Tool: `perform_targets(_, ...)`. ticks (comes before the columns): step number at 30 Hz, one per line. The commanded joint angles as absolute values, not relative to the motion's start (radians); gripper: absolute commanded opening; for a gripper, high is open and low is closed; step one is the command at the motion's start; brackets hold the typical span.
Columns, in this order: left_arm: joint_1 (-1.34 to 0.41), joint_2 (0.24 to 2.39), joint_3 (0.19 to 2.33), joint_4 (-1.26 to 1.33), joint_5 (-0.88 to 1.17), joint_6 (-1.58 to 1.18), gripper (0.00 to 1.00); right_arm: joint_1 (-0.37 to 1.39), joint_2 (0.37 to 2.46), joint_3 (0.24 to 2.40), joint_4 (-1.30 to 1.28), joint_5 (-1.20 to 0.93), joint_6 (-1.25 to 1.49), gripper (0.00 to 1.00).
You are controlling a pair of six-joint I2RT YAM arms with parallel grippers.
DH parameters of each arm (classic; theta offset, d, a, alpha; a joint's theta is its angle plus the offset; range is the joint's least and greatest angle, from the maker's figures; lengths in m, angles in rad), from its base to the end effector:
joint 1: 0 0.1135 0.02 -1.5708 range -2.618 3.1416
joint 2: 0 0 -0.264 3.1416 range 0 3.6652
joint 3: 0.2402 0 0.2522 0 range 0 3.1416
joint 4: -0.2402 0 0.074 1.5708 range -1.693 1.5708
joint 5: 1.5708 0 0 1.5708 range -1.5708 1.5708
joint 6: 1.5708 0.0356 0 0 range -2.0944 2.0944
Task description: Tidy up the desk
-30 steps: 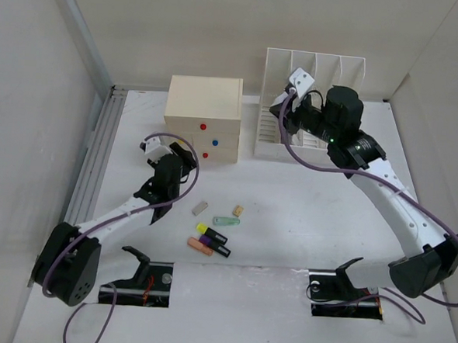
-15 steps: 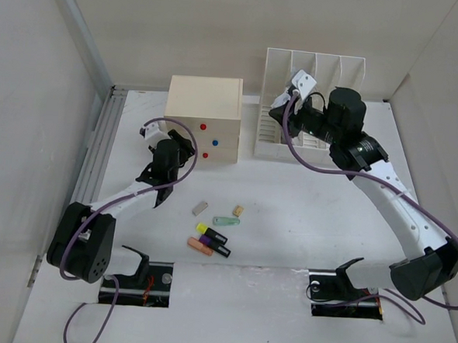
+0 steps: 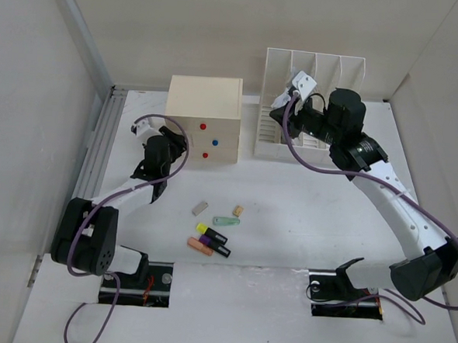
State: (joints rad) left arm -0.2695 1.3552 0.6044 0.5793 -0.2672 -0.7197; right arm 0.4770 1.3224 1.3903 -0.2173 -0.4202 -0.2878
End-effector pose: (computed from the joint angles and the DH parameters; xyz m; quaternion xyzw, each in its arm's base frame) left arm 0.2823 -0.0682 0.2296 -0.2529 0.7200 -0.2133 0.6101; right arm 0.2605 0.1510 0.4300 -0.4028 0.6369 0.2176 0.6202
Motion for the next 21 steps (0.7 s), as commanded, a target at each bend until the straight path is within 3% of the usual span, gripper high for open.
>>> perform_targets(1, -0.252, 1.373, 0.604, 0.660, -0.229, -0.733, 0.41, 0.469, 1.295, 1.388, -0.170, -0.434, -0.276, 0.08)
perform_targets(10, -0.221, 1.436, 0.595, 0.724, -0.153, -0.753, 0.41, 0.469, 1.295, 1.379, -0.170, -0.434, -0.276, 0.08)
perform_targets(15, -0.212, 1.445, 0.595, 0.733, -0.141, -0.753, 0.26, 0.469, 1.304, 1.379, -0.170, -0.434, -0.276, 0.08)
perform_targets(21, -0.212, 1.427, 0.584, 0.742, -0.152, -0.753, 0.25, 0.469, 1.304, 1.379, -0.161, -0.443, -0.276, 0.08)
